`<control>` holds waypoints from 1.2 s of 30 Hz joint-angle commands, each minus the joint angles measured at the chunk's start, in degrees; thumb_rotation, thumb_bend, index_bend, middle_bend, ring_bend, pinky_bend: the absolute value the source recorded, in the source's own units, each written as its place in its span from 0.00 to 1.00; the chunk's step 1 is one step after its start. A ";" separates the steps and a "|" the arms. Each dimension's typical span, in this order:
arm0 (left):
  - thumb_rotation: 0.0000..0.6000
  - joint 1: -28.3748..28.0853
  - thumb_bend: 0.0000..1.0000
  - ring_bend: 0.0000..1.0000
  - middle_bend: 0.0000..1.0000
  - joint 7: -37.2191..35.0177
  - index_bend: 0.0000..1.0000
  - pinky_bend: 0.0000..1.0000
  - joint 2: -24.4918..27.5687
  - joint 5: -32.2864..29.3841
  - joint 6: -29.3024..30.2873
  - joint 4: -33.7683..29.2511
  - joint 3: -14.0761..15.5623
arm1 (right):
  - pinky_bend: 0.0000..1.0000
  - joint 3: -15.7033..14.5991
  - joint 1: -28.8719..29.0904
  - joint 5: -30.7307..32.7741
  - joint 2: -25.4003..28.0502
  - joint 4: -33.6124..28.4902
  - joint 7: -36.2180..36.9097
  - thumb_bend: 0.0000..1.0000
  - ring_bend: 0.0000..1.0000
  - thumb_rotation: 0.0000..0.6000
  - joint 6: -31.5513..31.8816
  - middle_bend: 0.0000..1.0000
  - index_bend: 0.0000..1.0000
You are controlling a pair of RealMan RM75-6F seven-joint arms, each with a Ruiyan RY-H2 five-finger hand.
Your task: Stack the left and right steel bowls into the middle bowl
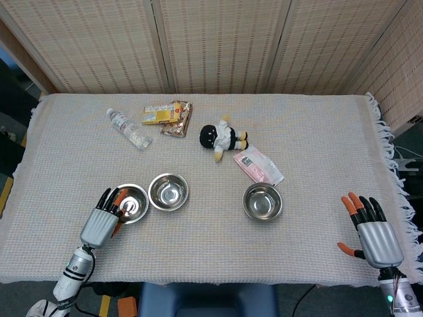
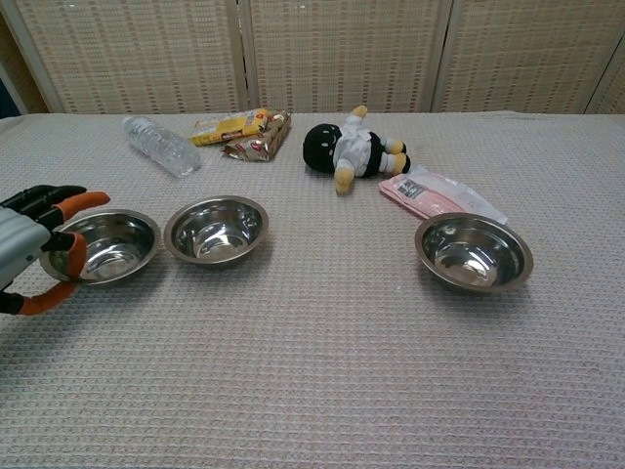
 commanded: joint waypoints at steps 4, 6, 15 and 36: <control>1.00 -1.01 0.52 0.00 0.06 -0.92 0.68 0.10 0.37 -0.24 1.28 -0.88 -0.55 | 0.00 -0.02 0.10 0.16 0.00 -0.07 -0.07 0.05 0.00 0.87 -0.26 0.00 0.00; 1.00 -1.94 0.52 0.00 0.06 -0.97 0.68 0.10 0.62 -0.15 1.70 -2.04 -1.04 | 0.00 -0.03 0.19 0.24 -0.02 -0.10 -0.15 0.05 0.00 0.87 -0.45 0.00 0.00; 1.00 -5.95 0.52 0.00 0.09 0.83 0.69 0.11 0.79 0.45 2.50 -6.76 -3.25 | 0.00 0.07 0.28 0.53 -0.01 -0.19 -0.26 0.05 0.00 0.87 -0.57 0.00 0.00; 1.00 -12.08 0.43 0.00 0.00 7.33 0.00 0.11 -2.87 -1.64 -6.18 -9.00 -2.79 | 0.00 -0.02 0.04 0.44 0.59 -0.21 0.82 0.05 0.00 0.87 -0.04 0.00 0.00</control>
